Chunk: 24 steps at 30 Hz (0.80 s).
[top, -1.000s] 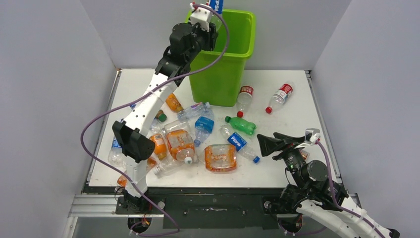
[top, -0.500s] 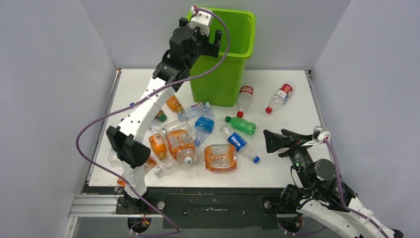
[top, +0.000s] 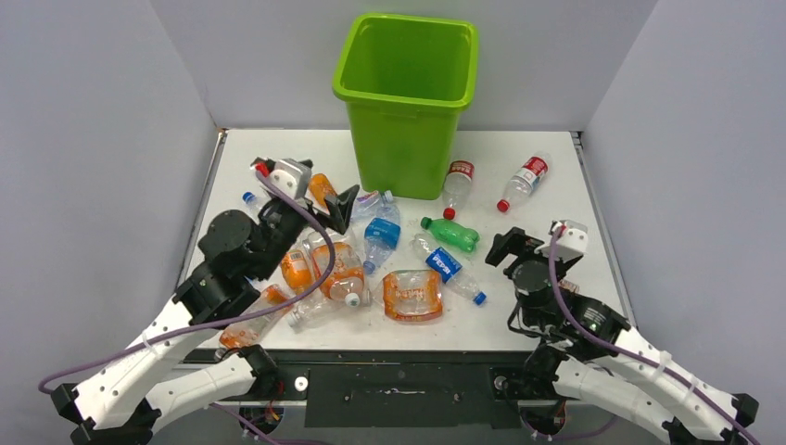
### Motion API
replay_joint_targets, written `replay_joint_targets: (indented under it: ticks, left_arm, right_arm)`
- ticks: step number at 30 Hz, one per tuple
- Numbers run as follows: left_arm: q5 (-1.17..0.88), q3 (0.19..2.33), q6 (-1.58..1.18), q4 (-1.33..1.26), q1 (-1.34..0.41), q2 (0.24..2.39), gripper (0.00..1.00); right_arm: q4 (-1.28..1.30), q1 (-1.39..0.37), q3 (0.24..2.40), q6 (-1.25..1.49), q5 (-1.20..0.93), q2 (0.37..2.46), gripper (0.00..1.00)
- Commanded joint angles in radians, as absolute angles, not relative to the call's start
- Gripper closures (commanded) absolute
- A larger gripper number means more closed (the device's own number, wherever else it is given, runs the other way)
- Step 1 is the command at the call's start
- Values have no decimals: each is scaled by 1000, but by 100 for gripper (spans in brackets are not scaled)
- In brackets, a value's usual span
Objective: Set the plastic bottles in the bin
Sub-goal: Place the plastic bottle in the trash bin.
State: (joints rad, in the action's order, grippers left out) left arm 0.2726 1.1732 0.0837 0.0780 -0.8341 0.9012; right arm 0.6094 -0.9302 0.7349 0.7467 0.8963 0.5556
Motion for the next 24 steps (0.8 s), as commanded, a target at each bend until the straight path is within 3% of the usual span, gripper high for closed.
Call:
replay_joint_targets:
  ticks: [1, 5, 8, 12, 14, 24]
  left_arm:
    - [420, 960, 8, 176, -831, 855, 4]
    - [450, 858, -114, 177, -829, 820, 4]
    - [423, 857, -174, 193, -830, 830, 4]
    - [417, 879, -218, 251, -837, 845, 4]
    - [444, 875, -230, 265, -851, 838, 4]
    - [496, 835, -219, 224, -901, 747, 4]
  right_arm:
    - [700, -929, 797, 845, 1006, 672, 10]
    - [679, -864, 781, 850, 966, 716, 10]
    - [608, -642, 754, 802, 767, 748, 10]
    - [517, -233, 703, 768, 307, 835, 10]
    - [499, -77, 659, 793, 202, 864, 10]
    - [473, -3, 494, 1123, 264, 877, 10]
